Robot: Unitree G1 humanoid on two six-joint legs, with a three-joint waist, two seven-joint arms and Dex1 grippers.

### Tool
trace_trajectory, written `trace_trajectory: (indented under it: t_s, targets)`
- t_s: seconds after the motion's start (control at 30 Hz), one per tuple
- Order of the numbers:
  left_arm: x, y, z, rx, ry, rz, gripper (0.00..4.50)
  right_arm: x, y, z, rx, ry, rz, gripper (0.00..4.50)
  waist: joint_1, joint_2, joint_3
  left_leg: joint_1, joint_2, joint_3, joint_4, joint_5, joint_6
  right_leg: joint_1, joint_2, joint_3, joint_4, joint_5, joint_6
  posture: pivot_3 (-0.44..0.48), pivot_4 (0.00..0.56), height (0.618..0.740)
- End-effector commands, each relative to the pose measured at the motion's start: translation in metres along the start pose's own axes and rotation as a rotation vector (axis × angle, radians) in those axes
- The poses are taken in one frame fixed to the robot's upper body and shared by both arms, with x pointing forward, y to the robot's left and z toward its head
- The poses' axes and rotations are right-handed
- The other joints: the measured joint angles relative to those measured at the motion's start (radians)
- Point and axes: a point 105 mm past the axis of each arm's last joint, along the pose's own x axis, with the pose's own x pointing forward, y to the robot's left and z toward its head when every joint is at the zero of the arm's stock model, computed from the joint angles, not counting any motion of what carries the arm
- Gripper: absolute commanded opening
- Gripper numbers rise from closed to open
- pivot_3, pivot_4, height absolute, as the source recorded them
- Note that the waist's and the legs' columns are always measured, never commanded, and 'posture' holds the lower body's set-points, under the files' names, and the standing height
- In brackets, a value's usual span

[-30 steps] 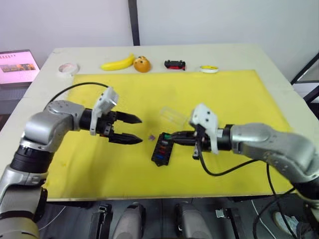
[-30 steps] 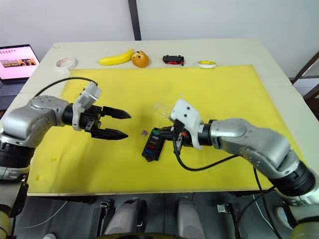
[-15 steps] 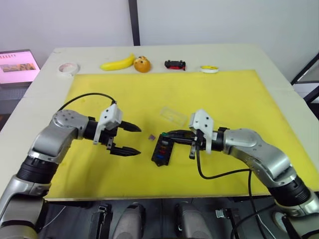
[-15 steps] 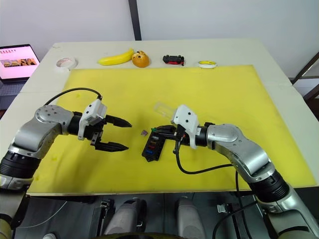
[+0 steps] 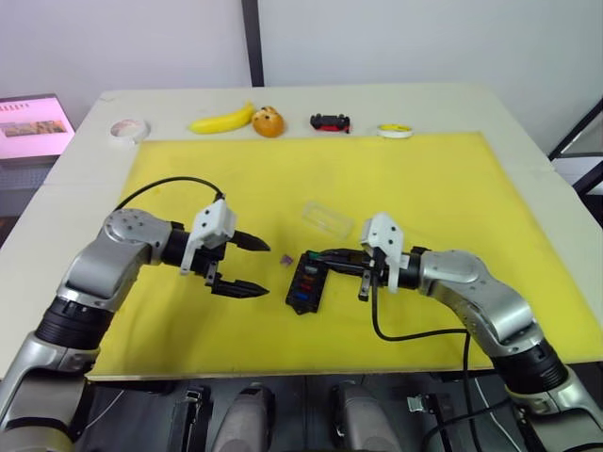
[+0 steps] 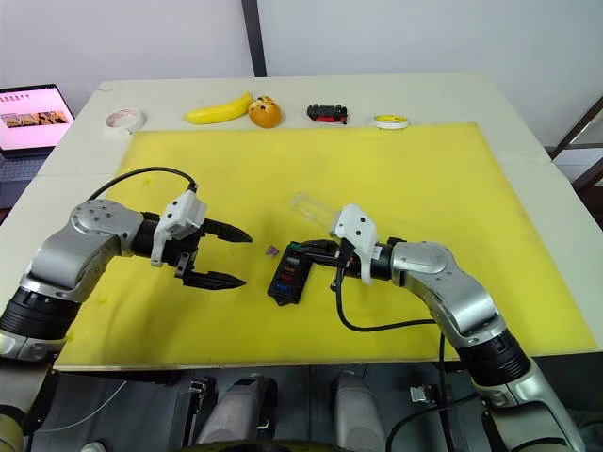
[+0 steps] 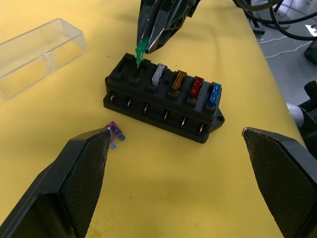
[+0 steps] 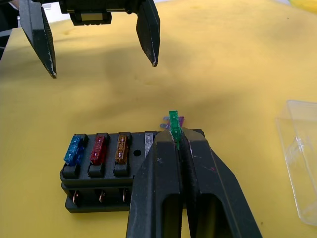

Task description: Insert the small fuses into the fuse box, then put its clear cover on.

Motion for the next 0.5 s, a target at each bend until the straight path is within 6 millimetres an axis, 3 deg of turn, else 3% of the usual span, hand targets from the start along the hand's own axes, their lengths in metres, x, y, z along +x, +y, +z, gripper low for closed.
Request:
trace_trajectory:
  t_s: [0.03,0.5]
  targets:
    - [0.0005,-0.0012,0.0087,0.054,-0.002,-0.005,4.46,-0.0020,-0.0015,0.0094,-0.039,-0.031,-0.003,0.00,0.000,0.000,0.000,0.000,0.000,0.000,0.000,0.000,0.000,0.000,0.000,0.000,0.000,0.000,0.000,0.000,0.150,0.740]
    - [0.0045,-0.0046,0.0091,0.055,-0.009,-0.005,4.46,-0.0001,-0.0036,0.0065,-0.048,-0.018,0.009,0.00,0.000,0.000,0.000,0.000,0.000,0.000,0.001,0.000,0.000,0.000,0.000,0.000,0.001,0.000,0.000,0.000,0.150,0.740]
